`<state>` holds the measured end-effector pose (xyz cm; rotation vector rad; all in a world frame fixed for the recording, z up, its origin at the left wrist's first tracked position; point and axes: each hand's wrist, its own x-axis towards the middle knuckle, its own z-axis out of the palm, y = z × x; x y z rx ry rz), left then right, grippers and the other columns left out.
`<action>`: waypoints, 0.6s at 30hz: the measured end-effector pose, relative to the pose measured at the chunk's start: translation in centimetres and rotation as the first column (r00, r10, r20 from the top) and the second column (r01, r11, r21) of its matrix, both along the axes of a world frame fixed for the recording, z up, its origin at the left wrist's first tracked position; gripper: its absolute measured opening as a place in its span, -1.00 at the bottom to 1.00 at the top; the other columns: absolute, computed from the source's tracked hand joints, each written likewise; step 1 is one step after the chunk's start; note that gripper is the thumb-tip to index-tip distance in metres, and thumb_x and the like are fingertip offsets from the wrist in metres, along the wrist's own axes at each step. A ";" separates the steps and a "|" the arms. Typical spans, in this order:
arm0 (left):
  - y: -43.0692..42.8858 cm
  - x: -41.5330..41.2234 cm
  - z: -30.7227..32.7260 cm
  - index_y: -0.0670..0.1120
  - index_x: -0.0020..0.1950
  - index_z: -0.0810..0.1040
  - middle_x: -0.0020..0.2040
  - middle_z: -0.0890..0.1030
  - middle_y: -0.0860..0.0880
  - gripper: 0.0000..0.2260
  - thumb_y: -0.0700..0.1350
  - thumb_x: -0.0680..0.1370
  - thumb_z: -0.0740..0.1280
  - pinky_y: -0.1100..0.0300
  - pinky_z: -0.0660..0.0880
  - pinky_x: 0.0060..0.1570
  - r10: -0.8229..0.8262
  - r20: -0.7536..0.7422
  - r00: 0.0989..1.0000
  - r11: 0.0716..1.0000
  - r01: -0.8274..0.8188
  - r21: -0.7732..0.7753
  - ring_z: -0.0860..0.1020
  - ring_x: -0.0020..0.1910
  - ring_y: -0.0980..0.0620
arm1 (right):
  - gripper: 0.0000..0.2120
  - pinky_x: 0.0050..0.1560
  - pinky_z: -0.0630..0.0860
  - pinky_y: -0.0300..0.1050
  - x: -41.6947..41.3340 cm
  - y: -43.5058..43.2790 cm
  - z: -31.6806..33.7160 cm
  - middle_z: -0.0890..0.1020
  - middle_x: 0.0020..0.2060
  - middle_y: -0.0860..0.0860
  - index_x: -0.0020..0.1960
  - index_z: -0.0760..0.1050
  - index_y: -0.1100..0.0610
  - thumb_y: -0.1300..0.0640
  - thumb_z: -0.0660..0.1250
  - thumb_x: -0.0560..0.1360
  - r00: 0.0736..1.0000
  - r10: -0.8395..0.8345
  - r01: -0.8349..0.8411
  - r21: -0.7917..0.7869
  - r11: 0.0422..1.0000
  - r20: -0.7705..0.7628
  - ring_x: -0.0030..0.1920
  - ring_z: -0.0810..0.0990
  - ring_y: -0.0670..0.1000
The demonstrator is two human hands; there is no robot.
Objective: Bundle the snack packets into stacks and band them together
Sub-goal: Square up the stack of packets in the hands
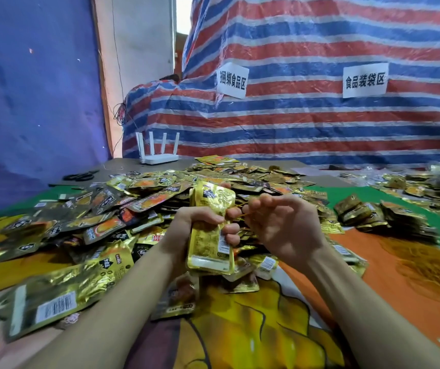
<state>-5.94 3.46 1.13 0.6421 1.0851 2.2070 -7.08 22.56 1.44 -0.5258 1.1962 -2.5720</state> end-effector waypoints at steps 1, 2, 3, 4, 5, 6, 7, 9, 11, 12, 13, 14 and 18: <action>0.0 0.1 0.0 -0.16 -0.07 0.46 -0.26 0.40 -0.06 -0.67 -0.27 0.23 0.47 0.22 0.45 -0.26 -0.015 -0.006 1.000 1.000 0.015 -0.005 0.41 -0.27 0.02 | -0.82 0.08 0.45 -0.05 0.1 0.2 0.1 0.50 -0.30 0.07 -0.31 0.45 0.14 0.18 0.19 0.45 1.000 0.007 -0.007 -0.068 0.998 0.000 -0.21 0.55 0.08; 0.0 0.1 0.0 -0.16 -0.07 0.47 -0.27 0.39 -0.06 -0.68 -0.27 0.24 0.47 0.23 0.46 -0.26 -0.024 -0.010 1.000 1.000 0.024 -0.003 0.43 -0.28 0.02 | -0.83 0.06 0.46 -0.04 0.2 0.3 0.1 0.46 -0.32 0.06 -0.29 0.42 0.15 0.19 0.18 0.48 1.000 0.010 -0.010 -0.134 0.991 -0.002 -0.22 0.53 0.09; 0.0 0.1 0.1 -0.16 -0.08 0.49 -0.27 0.39 -0.06 -0.69 -0.27 0.24 0.47 0.23 0.46 -0.26 -0.028 -0.010 1.000 1.000 0.028 0.003 0.44 -0.28 0.02 | -0.86 0.05 0.48 -0.03 0.3 0.4 0.2 0.44 -0.34 0.05 -0.24 0.39 0.16 0.20 0.17 0.49 1.000 0.007 -0.007 -0.188 0.982 -0.004 -0.24 0.51 0.09; 0.0 0.1 0.1 -0.16 -0.09 0.49 -0.27 0.39 -0.06 -0.70 -0.27 0.24 0.46 0.24 0.46 -0.26 -0.028 -0.009 1.000 1.000 0.028 0.008 0.44 -0.28 0.02 | -0.92 0.06 0.51 -0.01 0.3 0.5 0.2 0.42 -0.35 0.03 -0.18 0.40 0.17 0.21 0.18 0.49 1.000 0.006 -0.008 -0.229 0.973 -0.007 -0.27 0.50 0.07; 0.0 0.1 0.2 -0.16 -0.09 0.50 -0.27 0.40 -0.06 -0.71 -0.27 0.24 0.46 0.24 0.46 -0.26 -0.025 -0.007 1.000 1.000 0.025 0.013 0.45 -0.28 0.02 | -0.93 0.08 0.55 0.03 0.4 0.4 0.2 0.41 -0.36 0.01 -0.09 0.44 0.21 0.24 0.19 0.48 1.000 0.005 -0.008 -0.247 0.969 -0.015 -0.30 0.51 0.04; 0.0 0.1 0.2 -0.16 -0.09 0.50 -0.27 0.40 -0.06 -0.71 -0.27 0.24 0.46 0.24 0.46 -0.25 -0.021 -0.004 1.000 1.000 0.021 0.017 0.45 -0.28 0.01 | -0.83 0.08 0.60 0.07 0.4 0.4 0.2 0.42 -0.37 0.00 0.03 0.50 0.23 0.26 0.22 0.47 1.000 -0.002 -0.005 -0.252 0.968 -0.027 -0.33 0.51 0.01; 0.0 0.1 0.2 -0.16 -0.09 0.50 -0.26 0.41 -0.06 -0.71 -0.27 0.24 0.46 0.25 0.46 -0.25 -0.021 -0.001 1.000 0.999 0.021 0.025 0.45 -0.27 0.02 | -0.74 0.05 0.63 0.08 0.4 0.3 0.2 0.44 -0.37 -0.01 0.12 0.56 0.23 0.29 0.25 0.46 0.999 -0.018 0.008 -0.241 0.970 -0.037 -0.36 0.51 -0.02; 0.0 0.1 0.2 -0.14 -0.04 0.47 -0.25 0.45 -0.06 -0.69 -0.28 0.27 0.44 0.24 0.47 -0.24 -0.036 0.006 0.999 0.998 0.035 0.050 0.45 -0.26 0.02 | -0.70 -0.07 0.67 -0.01 0.3 -0.2 0.2 0.54 -0.32 -0.01 0.10 0.69 0.15 0.30 0.29 0.44 0.995 -0.074 0.060 -0.208 0.976 -0.063 -0.40 0.50 -0.07; 0.0 0.1 0.1 -0.13 0.00 0.44 -0.23 0.47 -0.06 -0.69 -0.27 0.31 0.40 0.23 0.47 -0.21 -0.067 -0.007 0.998 0.997 0.068 0.043 0.45 -0.25 0.03 | -0.68 -0.20 0.65 -0.11 0.3 -0.6 0.2 0.70 -0.17 0.01 0.04 0.74 0.07 0.30 0.29 0.45 0.986 -0.141 0.124 -0.175 0.977 -0.086 -0.42 0.53 -0.10; 0.0 0.1 0.0 -0.13 -0.01 0.45 -0.23 0.46 -0.05 -0.72 -0.25 0.32 0.40 0.22 0.43 -0.18 -0.084 -0.025 0.996 0.996 0.084 0.011 0.46 -0.25 0.03 | -0.68 -0.26 0.65 -0.14 0.3 -0.8 0.1 0.73 -0.08 0.04 0.06 0.73 0.06 0.31 0.29 0.46 0.981 -0.164 0.145 -0.167 0.975 -0.101 -0.42 0.56 -0.10; 0.0 0.2 -0.1 -0.13 -0.03 0.48 -0.23 0.44 -0.05 -0.75 -0.23 0.33 0.40 0.21 0.39 -0.15 -0.093 -0.042 0.995 0.995 0.092 -0.026 0.46 -0.24 0.03 | -0.67 -0.30 0.64 -0.15 0.3 -0.9 0.1 0.74 0.01 0.07 0.11 0.71 0.06 0.32 0.30 0.48 0.977 -0.172 0.152 -0.162 0.975 -0.122 -0.41 0.59 -0.09; 0.1 0.2 -0.2 -0.13 -0.05 0.50 -0.23 0.44 -0.04 -0.77 -0.21 0.32 0.41 0.17 0.36 -0.12 -0.094 -0.047 0.994 0.994 0.091 -0.058 0.47 -0.24 0.02 | -0.66 -0.32 0.65 -0.14 0.3 -1.0 0.0 0.73 0.07 0.09 0.17 0.67 0.07 0.31 0.31 0.48 0.974 -0.169 0.146 -0.148 0.978 -0.151 -0.40 0.62 -0.07; 0.1 0.4 -0.6 -0.17 -0.06 0.60 -0.23 0.49 -0.08 -0.77 -0.19 0.30 0.41 0.08 0.48 -0.15 0.004 -0.058 0.998 0.983 -0.015 -0.181 0.50 -0.25 -0.03 | -0.58 -0.31 0.66 -0.17 0.5 -0.6 -0.4 0.66 0.25 0.07 0.34 0.52 -0.02 0.23 0.34 0.51 0.955 -0.136 0.144 0.012 0.989 -0.262 -0.14 0.75 0.09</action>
